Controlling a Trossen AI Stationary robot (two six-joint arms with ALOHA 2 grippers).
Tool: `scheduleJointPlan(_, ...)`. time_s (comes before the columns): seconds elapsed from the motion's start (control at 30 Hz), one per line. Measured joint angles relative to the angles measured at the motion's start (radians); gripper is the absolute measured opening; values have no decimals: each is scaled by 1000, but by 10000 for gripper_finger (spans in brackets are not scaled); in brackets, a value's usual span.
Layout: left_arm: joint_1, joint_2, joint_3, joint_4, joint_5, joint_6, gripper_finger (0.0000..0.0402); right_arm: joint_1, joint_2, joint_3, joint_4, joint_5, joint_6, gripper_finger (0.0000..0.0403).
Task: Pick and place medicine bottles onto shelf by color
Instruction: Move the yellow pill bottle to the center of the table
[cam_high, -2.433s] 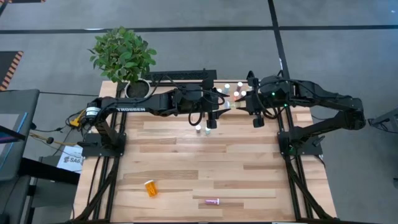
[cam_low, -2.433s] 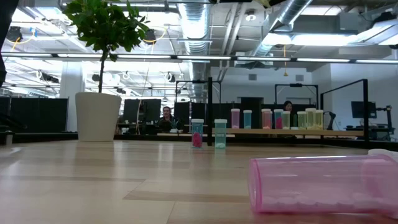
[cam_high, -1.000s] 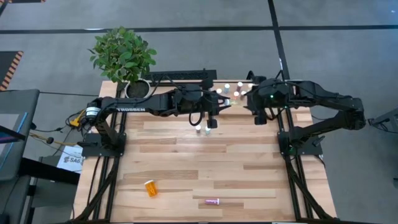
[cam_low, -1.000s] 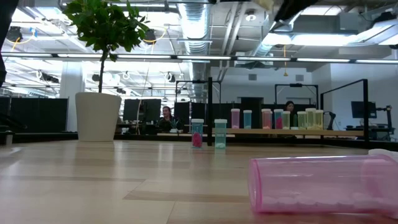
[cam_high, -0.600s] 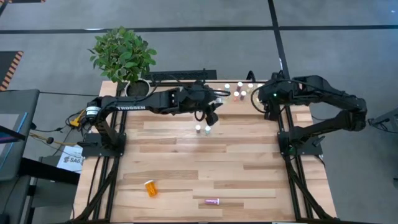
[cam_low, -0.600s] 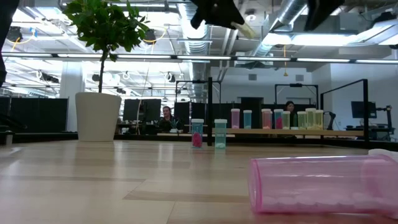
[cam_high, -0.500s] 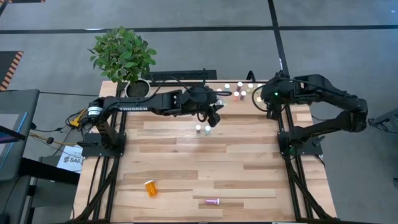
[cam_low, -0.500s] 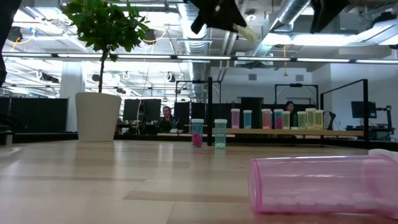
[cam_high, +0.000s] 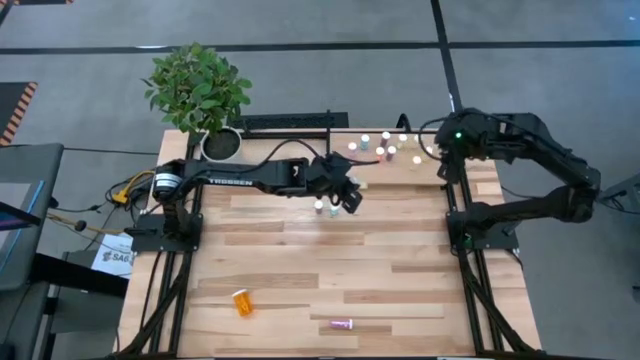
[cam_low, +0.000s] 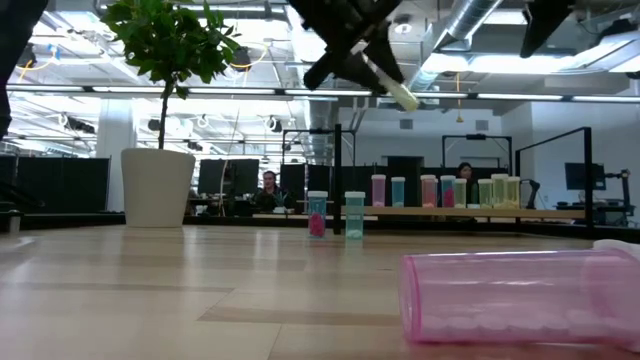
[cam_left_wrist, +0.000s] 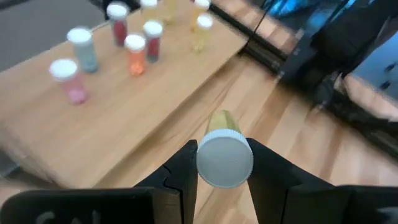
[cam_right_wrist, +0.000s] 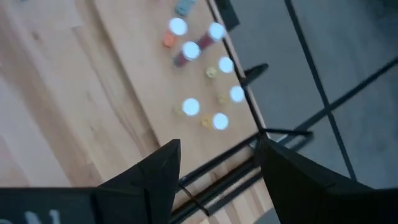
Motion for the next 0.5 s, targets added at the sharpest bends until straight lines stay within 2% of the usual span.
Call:
scheduleJointPlan(0.17, -1, 9, 1, -17, -1, -17, 95, -99, -29, 0, -1, 2, 27, 238)
scheduleJointPlan(0.5, -1, 13, 2, -24, -30, 68, 95, -270, -90, 0, -24, 2, 123, 238)
